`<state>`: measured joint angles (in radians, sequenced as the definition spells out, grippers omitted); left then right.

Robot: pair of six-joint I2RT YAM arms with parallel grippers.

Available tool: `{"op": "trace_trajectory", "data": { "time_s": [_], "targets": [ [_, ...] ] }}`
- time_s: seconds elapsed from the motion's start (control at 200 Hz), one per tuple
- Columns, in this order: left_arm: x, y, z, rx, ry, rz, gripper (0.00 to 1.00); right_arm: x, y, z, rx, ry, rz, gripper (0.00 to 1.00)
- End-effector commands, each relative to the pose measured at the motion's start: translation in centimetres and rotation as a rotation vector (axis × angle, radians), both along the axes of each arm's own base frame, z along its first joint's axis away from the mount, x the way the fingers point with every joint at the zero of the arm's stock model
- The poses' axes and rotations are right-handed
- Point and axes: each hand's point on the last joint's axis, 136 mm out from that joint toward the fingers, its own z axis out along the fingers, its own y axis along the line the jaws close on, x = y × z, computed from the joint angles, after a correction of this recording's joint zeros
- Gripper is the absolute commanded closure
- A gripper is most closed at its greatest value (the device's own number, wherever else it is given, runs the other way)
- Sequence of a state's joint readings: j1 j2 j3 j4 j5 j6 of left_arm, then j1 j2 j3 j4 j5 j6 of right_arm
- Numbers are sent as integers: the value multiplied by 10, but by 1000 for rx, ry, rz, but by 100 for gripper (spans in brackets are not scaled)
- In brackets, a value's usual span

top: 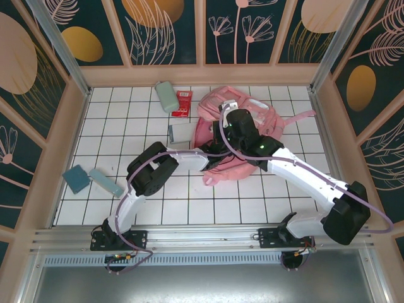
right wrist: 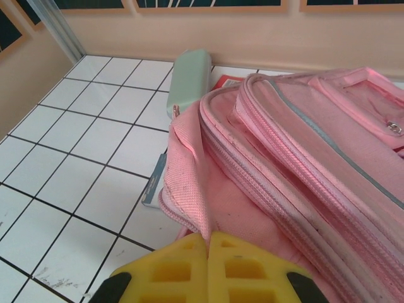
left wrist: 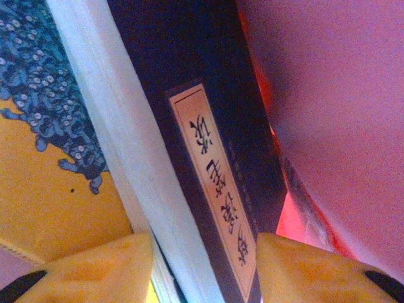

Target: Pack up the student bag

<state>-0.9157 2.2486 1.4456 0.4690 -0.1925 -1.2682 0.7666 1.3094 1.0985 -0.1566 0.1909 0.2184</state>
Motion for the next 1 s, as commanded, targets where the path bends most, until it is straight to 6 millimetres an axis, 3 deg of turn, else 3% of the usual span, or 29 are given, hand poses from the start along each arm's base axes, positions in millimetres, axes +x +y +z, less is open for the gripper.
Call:
{"op": "trace_trajectory", "data": {
  "time_s": [0.0, 0.195, 0.465, 0.525, 0.546, 0.611, 0.871, 0.996],
  "targets": [
    [0, 4, 18, 10, -31, 0, 43, -15, 17, 39, 120, -76, 84, 100],
    [-30, 40, 31, 0, -13, 1, 30, -5, 3, 26, 117, -58, 52, 100],
    [-70, 92, 48, 69, -13, -22, 24, -3, -7, 1, 125, -11, 36, 100],
    [-79, 110, 38, 121, 0, -11, 24, -5, -8, -3, 127, -3, 37, 100],
    [-82, 116, 47, 115, -12, -3, 23, -5, -8, -4, 128, -2, 36, 100],
    [-89, 136, 45, 162, -13, 26, 20, -6, -10, -8, 124, 5, 35, 100],
    [-89, 212, 49, 333, -22, 151, 25, -12, -17, -8, 129, 2, 23, 100],
    [-74, 247, 52, 331, -50, 199, 24, -14, -18, -9, 137, 5, 28, 100]
  ]
}}
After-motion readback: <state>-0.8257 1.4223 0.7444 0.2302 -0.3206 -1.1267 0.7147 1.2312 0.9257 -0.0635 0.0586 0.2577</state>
